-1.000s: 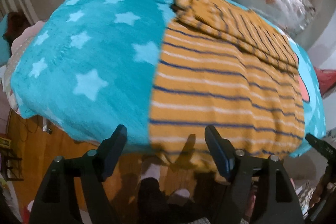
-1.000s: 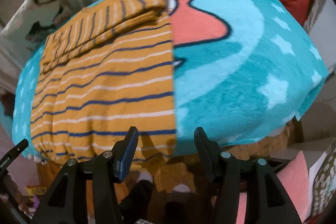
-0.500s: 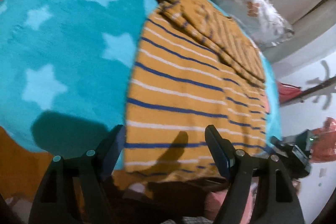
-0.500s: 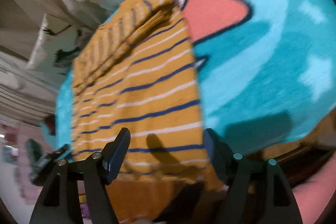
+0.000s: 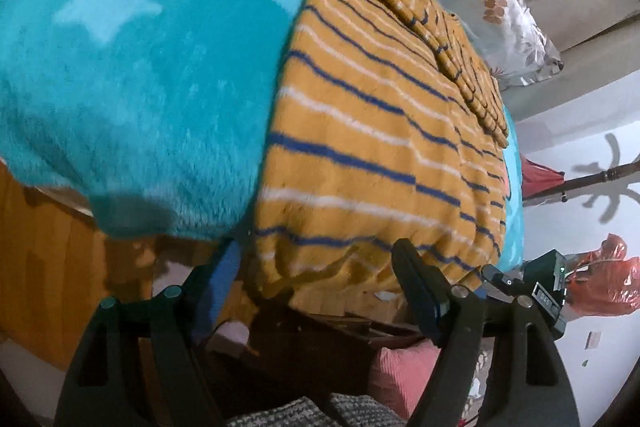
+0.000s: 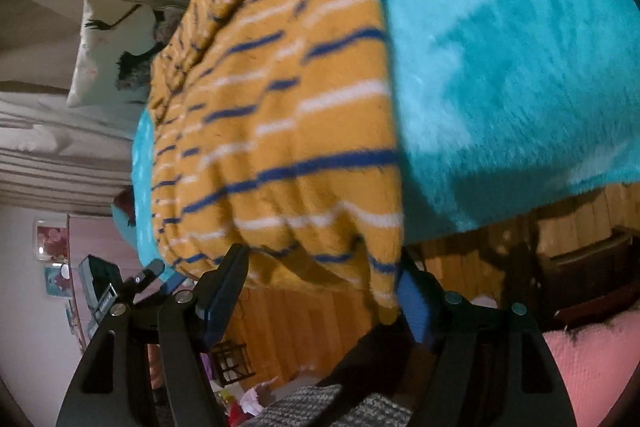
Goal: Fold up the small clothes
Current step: 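Grasp the sweater hem with the left tool while the right tool grasps it too, then lift the hem and fold it toward the collar with both tools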
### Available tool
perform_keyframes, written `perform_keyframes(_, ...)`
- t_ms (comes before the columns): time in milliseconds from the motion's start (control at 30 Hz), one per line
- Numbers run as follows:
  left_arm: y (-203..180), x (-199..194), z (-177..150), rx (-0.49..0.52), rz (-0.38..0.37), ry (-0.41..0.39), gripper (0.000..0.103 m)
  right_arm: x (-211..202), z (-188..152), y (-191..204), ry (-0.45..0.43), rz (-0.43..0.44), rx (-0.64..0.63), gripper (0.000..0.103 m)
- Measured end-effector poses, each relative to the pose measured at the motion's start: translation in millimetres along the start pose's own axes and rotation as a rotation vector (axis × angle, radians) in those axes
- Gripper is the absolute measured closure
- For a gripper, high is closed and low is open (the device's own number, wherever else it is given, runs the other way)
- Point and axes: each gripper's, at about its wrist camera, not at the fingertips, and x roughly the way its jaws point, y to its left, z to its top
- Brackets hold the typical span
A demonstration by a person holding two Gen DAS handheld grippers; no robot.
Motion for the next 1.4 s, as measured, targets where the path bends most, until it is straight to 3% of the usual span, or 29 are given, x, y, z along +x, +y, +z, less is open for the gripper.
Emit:
perform_keyframes(233,-23,25,-12,0.115,0.077,0.014,0.026,12,4,-2,-0.014,-0.018,-0.009,0.026)
perform_keyframes(267,-25,27,-15,0.126,0.084,0.024,0.031,13,2,-5,-0.003,-0.023,-0.017,0.026)
perform_keyframes(300,-28,28,-18,0.136,0.094,0.03,0.047,16,0,-2,0.009,-0.024,-0.024,0.026)
perform_keyframes(333,-31,29,-21,0.143,0.11,0.037,0.056,19,-3,1,0.03,-0.022,-0.033,0.028)
perform_keyframes(367,-33,28,-24,0.148,0.131,0.048,0.073,21,-5,2,0.044,-0.019,-0.037,0.033)
perform_keyframes(400,-34,27,-25,0.148,0.153,0.05,0.089,21,-7,3,0.057,-0.018,-0.044,0.048)
perform_keyframes(433,-35,23,-26,0.148,0.181,0.046,0.09,22,-10,4,0.072,-0.031,-0.054,0.066)
perform_keyframes(533,-37,8,-28,0.124,0.182,0.019,0.092,17,-16,8,0.097,-0.076,-0.083,0.09)
perform_keyframes(700,-53,-13,-31,0.121,0.175,-0.032,0.093,-6,-22,18,0.081,-0.043,-0.113,0.092)
perform_keyframes(1033,-83,-70,-22,0.098,0.077,-0.148,0.094,-78,-21,67,0.014,0.061,-0.222,0.096)
perform_keyframes(1133,-94,-83,0,0.109,0.043,-0.19,0.095,-89,-11,84,-0.007,0.096,-0.244,0.096)
perform_keyframes(1233,-107,-84,31,0.12,0.006,-0.214,0.103,-96,12,102,-0.047,0.123,-0.242,0.096)
perform_keyframes(1400,-132,-64,111,0.174,-0.036,-0.224,0.103,-96,83,128,-0.117,0.128,-0.213,0.097)
